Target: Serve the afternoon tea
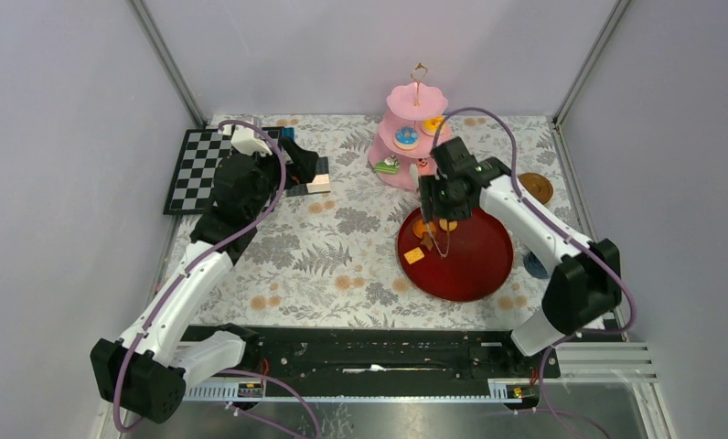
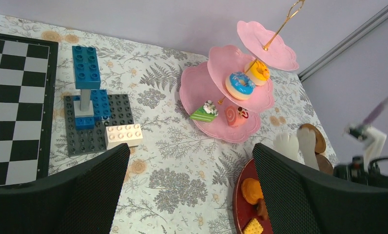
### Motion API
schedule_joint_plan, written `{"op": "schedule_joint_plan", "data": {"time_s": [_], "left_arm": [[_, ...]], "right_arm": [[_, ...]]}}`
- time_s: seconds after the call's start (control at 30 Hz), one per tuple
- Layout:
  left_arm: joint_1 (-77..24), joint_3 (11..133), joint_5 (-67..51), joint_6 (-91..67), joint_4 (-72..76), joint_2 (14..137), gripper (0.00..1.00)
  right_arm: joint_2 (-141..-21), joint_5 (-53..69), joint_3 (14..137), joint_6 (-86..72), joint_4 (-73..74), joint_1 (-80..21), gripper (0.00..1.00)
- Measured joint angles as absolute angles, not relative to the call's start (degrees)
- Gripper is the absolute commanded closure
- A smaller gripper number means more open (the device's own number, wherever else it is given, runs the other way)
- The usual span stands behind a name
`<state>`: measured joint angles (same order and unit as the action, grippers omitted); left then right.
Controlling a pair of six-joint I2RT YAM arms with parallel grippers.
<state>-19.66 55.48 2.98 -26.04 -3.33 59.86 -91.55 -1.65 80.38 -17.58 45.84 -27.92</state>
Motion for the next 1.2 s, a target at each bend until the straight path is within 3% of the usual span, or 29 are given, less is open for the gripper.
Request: {"op": "schedule_joint_plan", "data": {"time_s": [0.27, 0.5, 0.8, 1.2], "left_arm": [[-19.66, 55.51, 1.61, -26.94, -3.36, 61.12, 0.01], [-19.66, 55.51, 1.30, -27.05, -3.33, 61.32, 0.01], [-19.66, 55.53, 1.26, -27.05, -3.33, 62.04, 0.01], [-19.66, 55.64, 1.26, -27.03, -3.36, 62.04, 0.01]], "right_arm": [[-78.52, 1.10, 60.75, -19.59, 48.10, -28.03, 0.32], [-75.24, 3.09, 53.47, -22.11, 46.48, -28.18, 0.32], [-78.74, 3.73, 52.58, -22.83, 43.00, -29.17, 0.32], [-91.09, 3.70, 62.13, -18.06, 47.53, -29.26, 0.32]]}}
